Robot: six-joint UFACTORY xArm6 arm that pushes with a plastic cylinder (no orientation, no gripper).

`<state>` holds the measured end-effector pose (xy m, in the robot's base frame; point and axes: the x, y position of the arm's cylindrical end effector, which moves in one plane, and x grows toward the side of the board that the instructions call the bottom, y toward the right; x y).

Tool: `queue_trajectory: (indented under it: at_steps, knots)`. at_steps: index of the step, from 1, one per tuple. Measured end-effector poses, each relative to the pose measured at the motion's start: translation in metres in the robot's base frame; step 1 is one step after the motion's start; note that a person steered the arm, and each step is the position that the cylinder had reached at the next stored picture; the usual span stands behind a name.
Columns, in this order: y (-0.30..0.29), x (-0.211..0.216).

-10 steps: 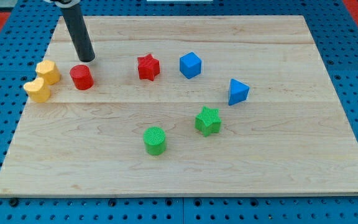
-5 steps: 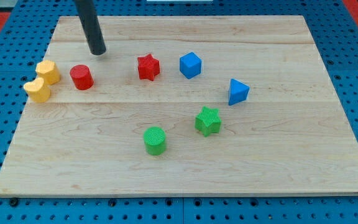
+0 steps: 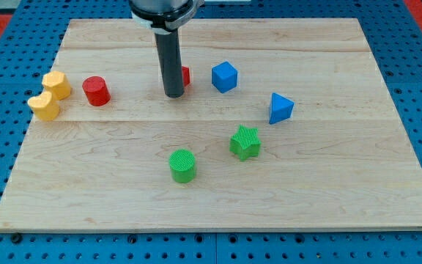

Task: Push red star slightly upwards

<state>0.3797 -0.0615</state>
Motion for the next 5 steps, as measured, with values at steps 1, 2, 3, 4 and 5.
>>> queue_trajectory:
  at_steps: [1, 2, 3, 4, 5]
  knots:
    - [-0.013, -0.006]
    - [-0.022, -0.014]
    - [-0.029, -0.026]
    - [-0.035, -0.037]
    - [-0.009, -0.048]
